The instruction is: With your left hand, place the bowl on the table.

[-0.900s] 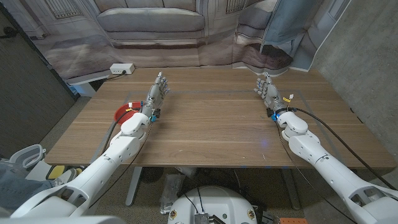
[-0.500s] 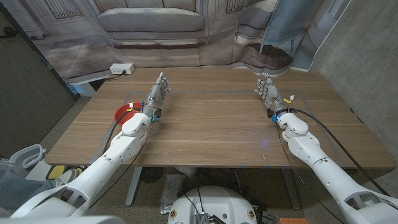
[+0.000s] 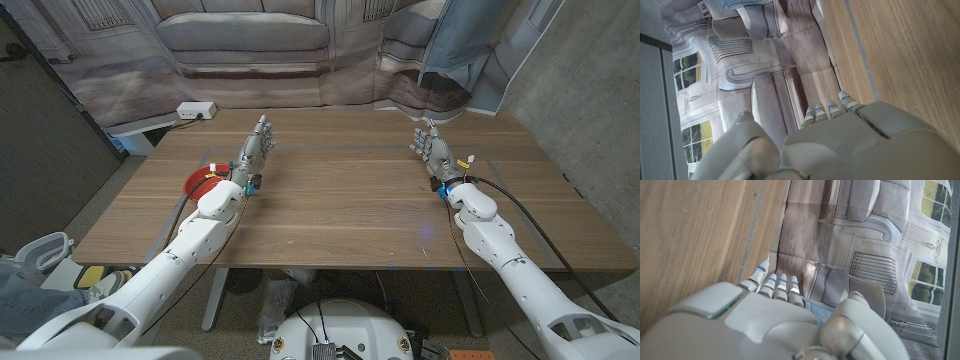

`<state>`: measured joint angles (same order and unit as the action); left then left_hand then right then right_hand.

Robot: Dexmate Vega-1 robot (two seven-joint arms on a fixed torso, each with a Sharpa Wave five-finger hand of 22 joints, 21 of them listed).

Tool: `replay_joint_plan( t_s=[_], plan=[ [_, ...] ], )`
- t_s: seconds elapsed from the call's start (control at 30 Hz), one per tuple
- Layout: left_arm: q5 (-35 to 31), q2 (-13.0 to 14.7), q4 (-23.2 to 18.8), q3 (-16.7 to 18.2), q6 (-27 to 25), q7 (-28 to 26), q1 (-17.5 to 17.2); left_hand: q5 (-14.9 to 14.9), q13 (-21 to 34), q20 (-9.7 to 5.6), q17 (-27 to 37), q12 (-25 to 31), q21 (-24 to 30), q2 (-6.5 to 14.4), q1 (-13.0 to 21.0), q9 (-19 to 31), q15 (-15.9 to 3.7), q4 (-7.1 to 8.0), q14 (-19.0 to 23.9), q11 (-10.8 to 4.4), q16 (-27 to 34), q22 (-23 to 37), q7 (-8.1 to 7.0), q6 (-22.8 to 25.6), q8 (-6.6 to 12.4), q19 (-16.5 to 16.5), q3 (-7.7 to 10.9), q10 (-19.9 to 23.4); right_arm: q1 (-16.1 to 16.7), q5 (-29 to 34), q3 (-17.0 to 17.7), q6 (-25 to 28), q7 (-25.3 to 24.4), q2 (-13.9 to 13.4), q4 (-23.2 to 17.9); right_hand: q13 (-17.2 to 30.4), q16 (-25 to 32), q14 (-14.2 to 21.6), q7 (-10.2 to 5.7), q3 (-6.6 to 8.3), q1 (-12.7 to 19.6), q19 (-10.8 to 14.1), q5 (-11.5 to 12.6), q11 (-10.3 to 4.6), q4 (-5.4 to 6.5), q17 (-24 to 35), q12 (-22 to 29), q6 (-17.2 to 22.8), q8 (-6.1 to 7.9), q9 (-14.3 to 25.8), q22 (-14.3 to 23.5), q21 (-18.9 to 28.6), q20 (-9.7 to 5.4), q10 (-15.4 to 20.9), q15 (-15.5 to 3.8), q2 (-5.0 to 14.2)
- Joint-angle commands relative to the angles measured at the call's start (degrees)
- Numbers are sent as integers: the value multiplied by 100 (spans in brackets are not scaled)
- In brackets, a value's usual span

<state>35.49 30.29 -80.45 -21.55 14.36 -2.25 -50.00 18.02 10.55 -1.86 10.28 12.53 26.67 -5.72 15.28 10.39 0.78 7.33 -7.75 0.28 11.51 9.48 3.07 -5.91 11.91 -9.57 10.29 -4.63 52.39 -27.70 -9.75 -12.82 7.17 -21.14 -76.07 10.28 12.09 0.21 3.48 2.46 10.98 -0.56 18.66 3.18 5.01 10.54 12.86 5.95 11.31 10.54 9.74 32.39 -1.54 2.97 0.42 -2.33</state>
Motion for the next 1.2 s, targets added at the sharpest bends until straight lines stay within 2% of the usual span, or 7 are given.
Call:
replay_joint_plan(
  t_s=[0.03,0.6,1.2],
  plan=[
    [-87,107,-321,11,-54,-130,-146,36,11,-205,7,44,-22,32,60,20,5,-46,52,-5,35,31,0,52,48,-74,23,38,64,161,147,27,116,70,-7,15,7,44,-7,-12,54,31,23,17,-7,16,1,6,10,9,27,-15,-351,26,26,-3],
    [-170,300,-645,116,81,-203,-498,56,14,-195,8,70,-89,83,109,20,-9,-68,156,-18,44,33,-26,192,69,-44,21,178,131,128,219,-47,161,128,-74,16,-8,54,-6,-23,66,42,20,32,-17,19,-9,-18,-4,9,29,-64,-344,41,49,10],
    [-143,618,-985,365,253,-95,-874,68,17,-177,9,84,-161,115,141,21,-26,-84,267,-39,51,37,-36,367,97,-20,3,302,205,197,116,-24,26,173,-210,17,-19,71,-6,-36,74,63,15,37,-25,24,-19,-5,-3,10,31,-115,-327,58,61,26]
  ],
)
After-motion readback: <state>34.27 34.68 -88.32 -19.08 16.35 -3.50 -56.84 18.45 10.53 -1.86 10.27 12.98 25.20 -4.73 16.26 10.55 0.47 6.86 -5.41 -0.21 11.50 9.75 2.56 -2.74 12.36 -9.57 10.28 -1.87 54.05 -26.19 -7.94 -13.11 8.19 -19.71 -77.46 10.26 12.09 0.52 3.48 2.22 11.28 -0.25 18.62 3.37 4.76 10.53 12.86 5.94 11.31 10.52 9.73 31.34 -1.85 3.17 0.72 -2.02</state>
